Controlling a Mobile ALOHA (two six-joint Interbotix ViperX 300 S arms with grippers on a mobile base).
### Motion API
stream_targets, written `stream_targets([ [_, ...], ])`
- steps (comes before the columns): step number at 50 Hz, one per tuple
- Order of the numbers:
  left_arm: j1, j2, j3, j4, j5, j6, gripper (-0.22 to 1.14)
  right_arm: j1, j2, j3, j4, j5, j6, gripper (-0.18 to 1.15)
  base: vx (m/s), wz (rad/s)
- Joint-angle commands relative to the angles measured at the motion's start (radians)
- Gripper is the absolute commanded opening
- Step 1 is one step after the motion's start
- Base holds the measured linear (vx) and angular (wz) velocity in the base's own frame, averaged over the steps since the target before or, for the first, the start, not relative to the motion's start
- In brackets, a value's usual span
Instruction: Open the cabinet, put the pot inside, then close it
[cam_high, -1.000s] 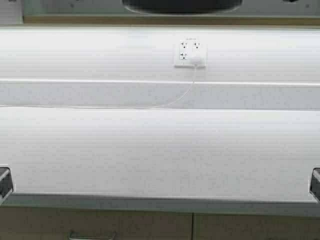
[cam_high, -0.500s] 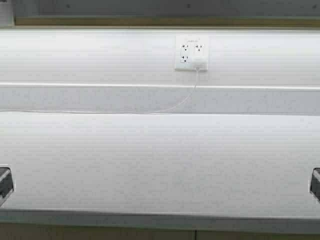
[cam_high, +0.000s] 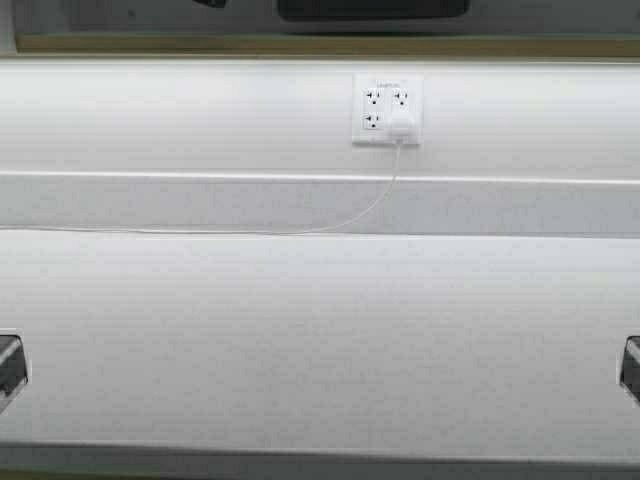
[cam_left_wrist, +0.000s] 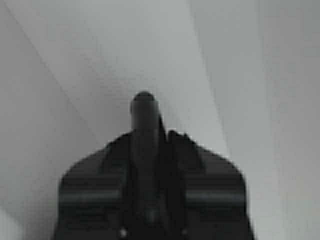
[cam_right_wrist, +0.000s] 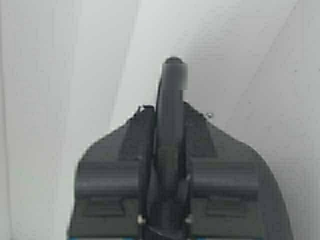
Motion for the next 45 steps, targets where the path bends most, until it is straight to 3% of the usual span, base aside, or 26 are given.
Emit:
stream_targets([
  [1,-0.044,-0.026,-0.026,0.008,-0.008,0.04,0.04,0.037,0.002,-0.008,-0.012,-0.037,-0.02,0.08,0.05,0.0],
  [22,-0.046,-0.011,0.003,-0.018,-0.017,0.021,0.04,0.034,0.052,0.018,-0.008,-0.083,-0.012,0.08,0.05,0.0],
  [27,-0.046,-0.009,0.011,-0.026,-0.071,0.025,0.08,0.031,0.061,0.015,-0.002,-0.087,-0.023,0.16,0.03,0.0],
  [31,-0.048,-0.011,0.028,-0.031,-0.161,0.021,0.23,0.028,0.067,0.014,0.0,-0.123,-0.025,0.42,0.01,0.0],
  [38,-0.02,-0.037,0.08,-0.092,-0.288,0.008,0.75,-0.012,0.063,0.025,0.017,-0.189,-0.011,1.04,0.0,0.0],
  [42,0.006,-0.074,0.133,-0.161,-0.313,-0.005,1.02,-0.051,0.037,0.064,0.044,-0.193,-0.018,1.07,0.0,0.0],
  [45,0.029,-0.103,0.173,-0.189,-0.324,-0.003,1.07,-0.078,0.018,0.084,0.049,-0.201,-0.02,1.02,0.0,0.0],
])
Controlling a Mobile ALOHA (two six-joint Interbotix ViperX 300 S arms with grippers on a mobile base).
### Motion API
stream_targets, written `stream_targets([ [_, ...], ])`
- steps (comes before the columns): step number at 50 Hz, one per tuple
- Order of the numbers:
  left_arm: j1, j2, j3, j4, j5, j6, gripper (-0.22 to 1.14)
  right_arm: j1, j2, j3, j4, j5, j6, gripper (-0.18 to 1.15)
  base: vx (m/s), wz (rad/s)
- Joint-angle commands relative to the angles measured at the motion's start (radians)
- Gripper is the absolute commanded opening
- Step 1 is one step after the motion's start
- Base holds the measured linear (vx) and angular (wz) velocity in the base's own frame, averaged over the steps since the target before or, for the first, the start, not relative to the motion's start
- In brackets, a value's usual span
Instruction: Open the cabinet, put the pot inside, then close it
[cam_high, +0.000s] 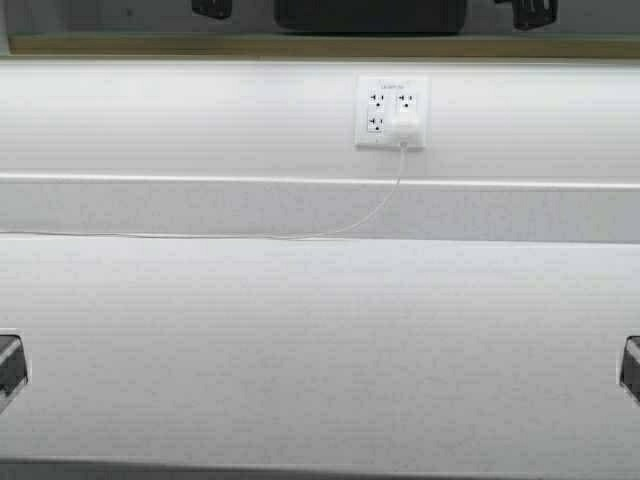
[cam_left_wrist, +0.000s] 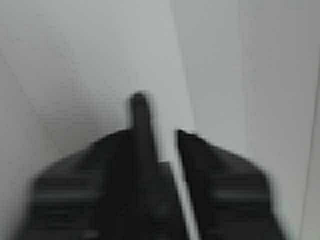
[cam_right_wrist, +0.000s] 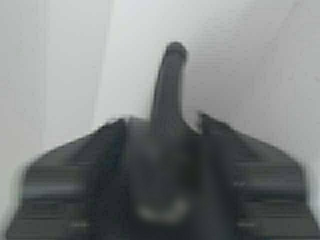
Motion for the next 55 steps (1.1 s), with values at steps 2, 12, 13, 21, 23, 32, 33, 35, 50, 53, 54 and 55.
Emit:
stream_targets([
  [2,0.046,-0.109,0.067,-0.058,-0.048,0.003,1.04,-0.071,-0.067,0.038,0.02,-0.028,-0.008,1.02,0.0,0.0],
  [12,0.078,-0.166,0.144,-0.058,-0.091,0.0,1.02,-0.107,-0.104,0.071,0.017,-0.052,-0.009,1.03,0.0,0.0],
  [13,0.078,-0.17,0.149,-0.058,-0.091,0.0,1.02,-0.107,-0.107,0.072,0.014,-0.052,-0.009,1.03,-0.01,0.0],
  [21,0.066,-0.218,0.209,0.041,-0.087,0.005,0.85,-0.106,-0.176,0.121,-0.028,-0.058,-0.051,0.96,-0.01,0.01],
  [23,0.066,-0.236,0.235,0.091,-0.08,0.009,0.72,-0.104,-0.204,0.141,-0.04,-0.052,-0.084,0.89,-0.01,0.0],
  [32,0.063,-0.327,0.348,0.229,0.031,0.135,-0.11,-0.104,-0.291,0.207,-0.186,0.035,-0.149,0.18,-0.01,0.0],
  [33,0.061,-0.334,0.357,0.235,0.048,0.163,-0.13,-0.103,-0.299,0.209,-0.215,0.046,-0.16,0.09,-0.01,0.0],
  [35,0.052,-0.351,0.373,0.241,0.083,0.225,-0.09,-0.091,-0.316,0.216,-0.279,0.075,-0.19,-0.03,-0.01,0.01],
  [50,0.026,-0.477,0.479,0.179,0.367,0.703,0.04,0.046,-0.407,0.236,-0.472,0.443,-0.529,0.09,-0.05,-0.01],
  [53,0.026,-0.486,0.502,0.143,0.364,0.727,0.05,0.06,-0.407,0.25,-0.466,0.437,-0.569,0.08,-0.12,-0.04],
  [54,0.026,-0.489,0.508,0.133,0.364,0.735,0.05,0.063,-0.407,0.253,-0.465,0.434,-0.572,0.08,-0.14,-0.04],
  [55,0.026,-0.491,0.512,0.127,0.364,0.741,0.05,0.064,-0.407,0.255,-0.463,0.434,-0.577,0.08,-0.15,-0.05],
])
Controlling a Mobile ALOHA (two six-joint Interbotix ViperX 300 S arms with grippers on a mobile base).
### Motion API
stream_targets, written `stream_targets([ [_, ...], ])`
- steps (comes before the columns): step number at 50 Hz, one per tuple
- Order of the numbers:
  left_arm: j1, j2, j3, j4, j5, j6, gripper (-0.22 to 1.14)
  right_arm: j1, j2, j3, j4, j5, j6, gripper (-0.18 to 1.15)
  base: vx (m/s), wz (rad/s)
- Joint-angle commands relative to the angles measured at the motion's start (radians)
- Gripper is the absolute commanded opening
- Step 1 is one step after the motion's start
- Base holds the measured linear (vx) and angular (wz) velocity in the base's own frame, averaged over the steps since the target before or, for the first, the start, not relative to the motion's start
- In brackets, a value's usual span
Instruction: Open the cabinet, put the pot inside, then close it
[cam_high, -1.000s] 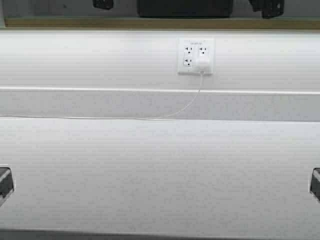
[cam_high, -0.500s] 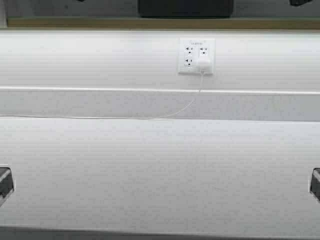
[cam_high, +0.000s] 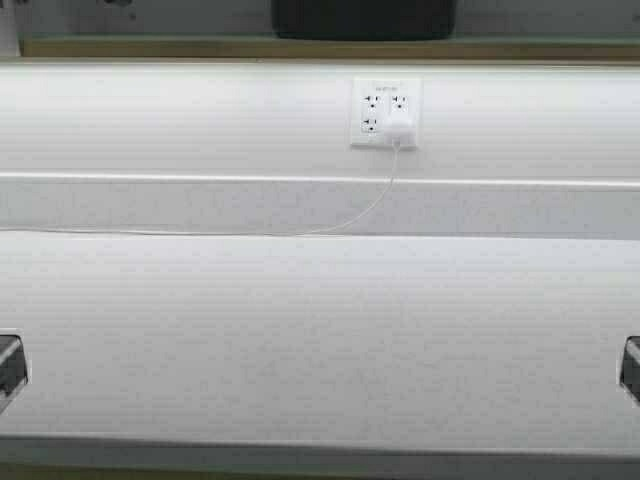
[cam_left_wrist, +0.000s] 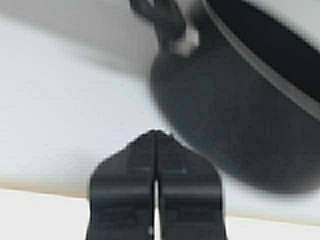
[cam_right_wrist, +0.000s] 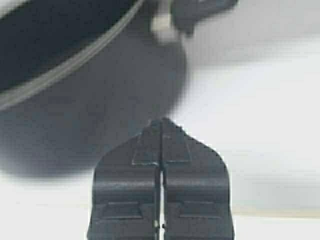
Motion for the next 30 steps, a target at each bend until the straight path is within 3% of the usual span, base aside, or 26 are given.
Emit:
stream_targets([
  [1,0.003,-0.038,0.029,-0.054,0.009,0.044,0.05,0.023,-0.021,0.009,0.006,0.0,-0.046,0.08,-0.16,-0.04],
  [30,0.002,-0.005,0.061,-0.041,0.023,0.179,0.05,0.035,0.029,0.055,0.002,0.0,-0.057,0.08,-0.23,-0.05],
])
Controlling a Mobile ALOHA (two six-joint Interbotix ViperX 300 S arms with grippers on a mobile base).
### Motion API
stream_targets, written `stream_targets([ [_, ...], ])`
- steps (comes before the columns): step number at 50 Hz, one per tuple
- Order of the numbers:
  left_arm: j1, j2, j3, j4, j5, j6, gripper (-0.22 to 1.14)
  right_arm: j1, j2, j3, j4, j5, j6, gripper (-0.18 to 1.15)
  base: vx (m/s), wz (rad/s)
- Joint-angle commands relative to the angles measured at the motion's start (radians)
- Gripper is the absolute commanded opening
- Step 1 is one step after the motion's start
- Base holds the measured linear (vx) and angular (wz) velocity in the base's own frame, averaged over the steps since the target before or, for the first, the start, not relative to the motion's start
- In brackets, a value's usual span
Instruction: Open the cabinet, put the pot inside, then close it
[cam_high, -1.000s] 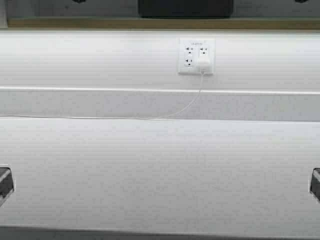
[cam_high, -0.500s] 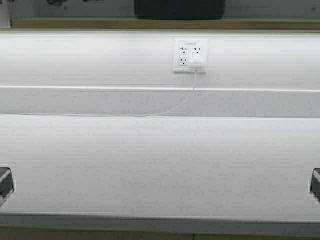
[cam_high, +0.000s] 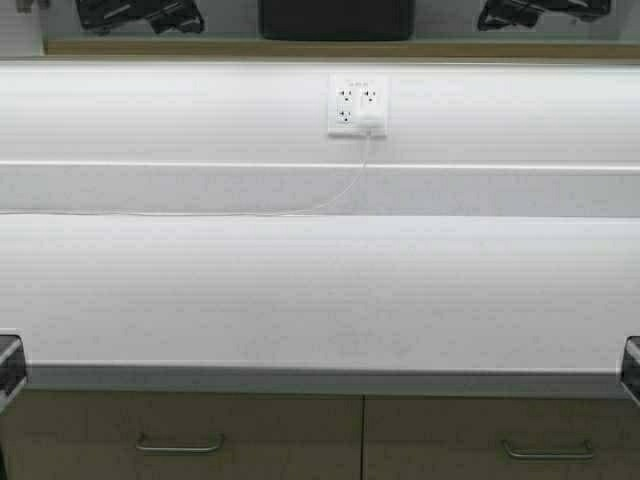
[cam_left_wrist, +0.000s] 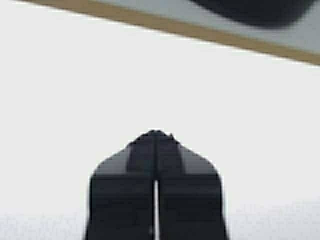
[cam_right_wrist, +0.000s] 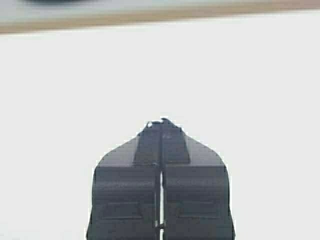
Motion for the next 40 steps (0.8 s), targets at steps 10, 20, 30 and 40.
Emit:
stream_targets([
  [10,0.005,-0.006,-0.015,0.003,0.032,0.018,0.04,0.003,-0.003,-0.018,-0.006,-0.002,-0.009,0.08,-0.22,-0.01],
  [20,0.006,-0.008,-0.017,0.006,0.034,0.029,0.04,-0.018,-0.023,-0.021,-0.015,0.0,-0.04,0.08,-0.21,-0.02],
  [30,0.006,-0.015,-0.015,0.021,0.044,0.057,0.04,-0.02,-0.055,-0.026,-0.014,0.035,-0.055,0.08,-0.23,0.05],
  [40,0.054,-0.015,-0.035,0.021,0.058,0.081,0.04,-0.037,-0.055,-0.034,-0.014,0.055,-0.055,0.08,-0.28,0.08],
])
